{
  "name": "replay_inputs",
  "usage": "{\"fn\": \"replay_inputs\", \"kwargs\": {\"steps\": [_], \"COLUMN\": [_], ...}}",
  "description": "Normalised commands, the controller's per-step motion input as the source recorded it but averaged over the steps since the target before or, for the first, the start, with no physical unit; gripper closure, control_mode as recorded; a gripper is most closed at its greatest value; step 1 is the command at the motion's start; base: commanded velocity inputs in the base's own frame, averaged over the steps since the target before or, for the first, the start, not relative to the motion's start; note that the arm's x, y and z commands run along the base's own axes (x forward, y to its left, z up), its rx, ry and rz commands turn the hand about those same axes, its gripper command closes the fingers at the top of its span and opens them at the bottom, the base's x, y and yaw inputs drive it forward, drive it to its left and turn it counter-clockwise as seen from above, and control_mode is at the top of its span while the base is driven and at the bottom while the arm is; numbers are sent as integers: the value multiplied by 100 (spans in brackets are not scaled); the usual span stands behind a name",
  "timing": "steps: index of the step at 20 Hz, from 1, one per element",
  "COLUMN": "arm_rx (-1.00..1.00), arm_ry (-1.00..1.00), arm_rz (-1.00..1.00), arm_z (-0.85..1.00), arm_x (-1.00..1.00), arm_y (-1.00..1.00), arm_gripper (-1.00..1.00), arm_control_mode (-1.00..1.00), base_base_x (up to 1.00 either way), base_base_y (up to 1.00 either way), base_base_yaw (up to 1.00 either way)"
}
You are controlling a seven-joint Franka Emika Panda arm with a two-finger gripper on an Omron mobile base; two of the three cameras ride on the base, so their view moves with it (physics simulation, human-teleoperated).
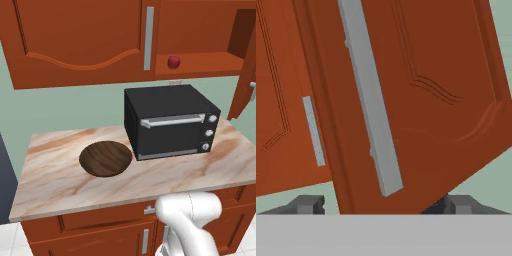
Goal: Open the cabinet. Pick the orange and apple from the cabinet and place them into the bowl. Then close the cabinet.
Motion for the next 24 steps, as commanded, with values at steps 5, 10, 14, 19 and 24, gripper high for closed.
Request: {"fn": "replay_inputs", "kwargs": {"steps": [5, 10, 14, 19, 24], "arm_rx": [0, -6, -15, -16, -4], "arm_ry": [0, 0, -1, -4, 0], "arm_rz": [-13, -44, -56, -42, -29], "arm_z": [-35, -35, -29, -10, -18], "arm_x": [-91, -32, 25, 97, 100], "arm_y": [41, 97, 100, 71, 21], "arm_gripper": [-100, -100, -100, -100, -100], "arm_control_mode": [-100, -100, -100, -100, -100], "base_base_x": [0, 0, 0, 0, 0], "base_base_y": [0, 0, 0, 0, 0], "base_base_yaw": [0, 0, 0, 0, 0]}}
